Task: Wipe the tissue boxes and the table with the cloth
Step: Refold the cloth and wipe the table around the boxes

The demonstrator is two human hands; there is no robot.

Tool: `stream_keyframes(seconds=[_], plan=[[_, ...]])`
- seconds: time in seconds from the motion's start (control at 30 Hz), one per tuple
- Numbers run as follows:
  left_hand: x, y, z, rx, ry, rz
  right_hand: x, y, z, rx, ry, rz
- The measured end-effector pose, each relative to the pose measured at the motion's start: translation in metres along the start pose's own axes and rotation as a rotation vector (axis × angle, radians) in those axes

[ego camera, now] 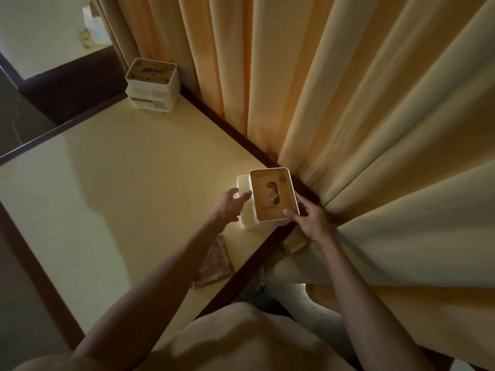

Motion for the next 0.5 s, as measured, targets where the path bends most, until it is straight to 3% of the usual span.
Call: stream_keyframes(seconds=[0.1, 0.27, 0.5], plan=[[-0.003, -0.019, -0.007, -0.068, 0.021, -0.025, -0.013, 0.013, 0.003, -0.024, -0.023, 0.011], [-0.005, -0.04, -0.011, -0.232, -0.087, -0.072, -0.028, 0.026, 0.003, -0.052, -0.065, 0.048], [-0.006, -0.035, -0.005, -0.271, -0.095, -0.057, -0.028, 0.025, -0.001, -0.025, -0.054, 0.048]])
Point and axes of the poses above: each hand's wrist, its own x-axis away from the middle knuckle, its own y-axis out of the back of the hand, z = x × y, the point moved 3 cm from there along -x, towards the middle knuckle, and after that the axes turned 13 degrees about -y, right-handed, at the moved point
